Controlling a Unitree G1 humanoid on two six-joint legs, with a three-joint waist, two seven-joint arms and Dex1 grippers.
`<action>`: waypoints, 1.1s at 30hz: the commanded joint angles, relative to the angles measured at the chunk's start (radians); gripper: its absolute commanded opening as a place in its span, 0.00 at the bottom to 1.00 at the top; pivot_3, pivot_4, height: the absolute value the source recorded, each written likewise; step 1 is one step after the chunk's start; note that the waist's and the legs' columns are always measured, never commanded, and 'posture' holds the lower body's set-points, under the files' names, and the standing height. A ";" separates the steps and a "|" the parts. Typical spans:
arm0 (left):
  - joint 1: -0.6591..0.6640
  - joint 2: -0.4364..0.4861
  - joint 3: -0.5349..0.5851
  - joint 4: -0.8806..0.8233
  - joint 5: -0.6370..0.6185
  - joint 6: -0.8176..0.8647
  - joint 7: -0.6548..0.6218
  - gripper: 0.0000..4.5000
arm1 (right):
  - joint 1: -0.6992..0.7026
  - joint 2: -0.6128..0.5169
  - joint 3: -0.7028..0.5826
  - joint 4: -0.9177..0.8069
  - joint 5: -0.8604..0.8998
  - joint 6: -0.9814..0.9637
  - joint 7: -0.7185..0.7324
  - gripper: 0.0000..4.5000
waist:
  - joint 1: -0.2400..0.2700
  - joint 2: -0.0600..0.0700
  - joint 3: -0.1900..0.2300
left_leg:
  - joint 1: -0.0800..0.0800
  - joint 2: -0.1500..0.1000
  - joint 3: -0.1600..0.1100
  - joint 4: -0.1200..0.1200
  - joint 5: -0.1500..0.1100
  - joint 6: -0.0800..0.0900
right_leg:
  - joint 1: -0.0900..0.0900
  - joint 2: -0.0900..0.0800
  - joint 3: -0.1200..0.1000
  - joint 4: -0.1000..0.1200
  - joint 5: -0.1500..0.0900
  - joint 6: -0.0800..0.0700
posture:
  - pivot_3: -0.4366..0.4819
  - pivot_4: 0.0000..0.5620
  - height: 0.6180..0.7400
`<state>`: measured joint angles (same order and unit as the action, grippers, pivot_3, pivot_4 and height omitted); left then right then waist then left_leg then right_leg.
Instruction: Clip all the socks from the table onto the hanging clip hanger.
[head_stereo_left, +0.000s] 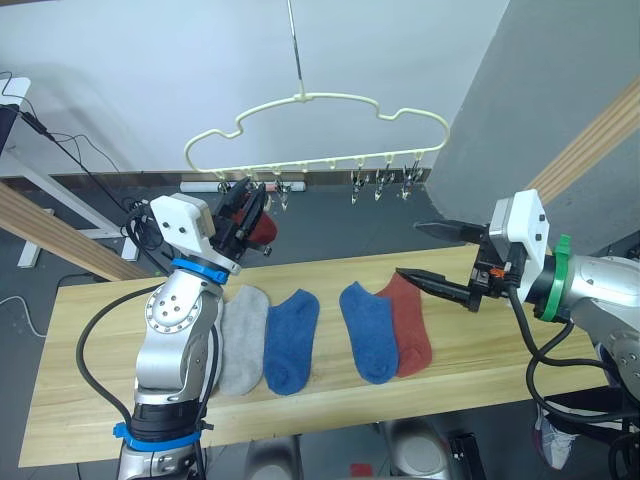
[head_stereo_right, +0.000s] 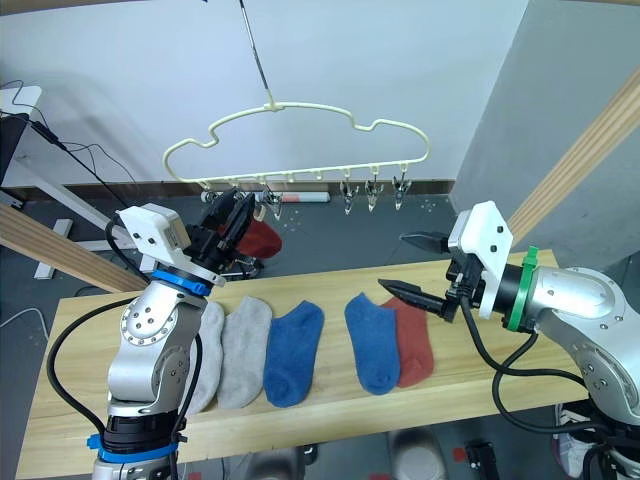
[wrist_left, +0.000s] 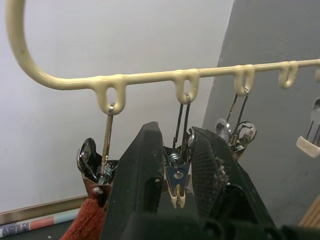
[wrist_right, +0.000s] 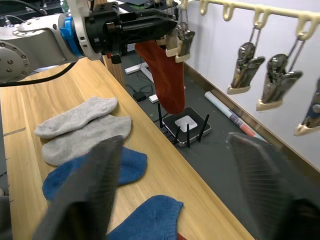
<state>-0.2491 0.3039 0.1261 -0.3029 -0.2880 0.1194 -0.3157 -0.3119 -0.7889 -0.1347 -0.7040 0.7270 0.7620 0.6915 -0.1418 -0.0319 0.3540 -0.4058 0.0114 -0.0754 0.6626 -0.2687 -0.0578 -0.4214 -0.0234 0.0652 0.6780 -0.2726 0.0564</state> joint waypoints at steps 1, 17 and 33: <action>0.003 0.002 0.023 -0.041 -0.004 -0.006 0.010 0.16 | 0.006 0.002 0.010 -0.042 -0.029 -0.040 -0.013 1.00 | 0.000 0.000 0.000 | 0.000 0.000 0.000 0.000 0.000 0.000 | 0.000 0.000 0.000 0.000 0.000 0.000 | 0.17 0.62 0.98; 0.003 -0.003 0.028 -0.049 0.005 -0.006 0.059 0.44 | 0.005 -0.001 0.021 -0.043 -0.030 -0.052 -0.004 1.00 | 0.000 0.000 0.000 | 0.000 0.000 0.000 0.000 0.000 0.000 | 0.000 0.000 0.000 0.000 0.000 0.000 | 0.17 0.62 0.98; -0.027 -0.020 0.013 -0.092 0.029 0.094 0.119 0.55 | -0.006 -0.006 0.013 -0.028 -0.026 -0.049 0.006 1.00 | 0.000 0.000 0.000 | 0.000 0.000 0.000 0.000 0.000 0.000 | 0.000 0.000 0.000 0.000 0.000 0.000 | 0.17 0.62 0.98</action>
<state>-0.2723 0.2877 0.1367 -0.3496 -0.2635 0.2141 -0.2059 -0.3079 -0.7855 -0.0983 -0.7044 0.6899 0.7295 0.6915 -0.1416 -0.0319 0.3541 -0.4057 0.0112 -0.0753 0.6628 -0.2687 -0.0578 -0.4213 -0.0232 0.0653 0.6782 -0.2726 0.0564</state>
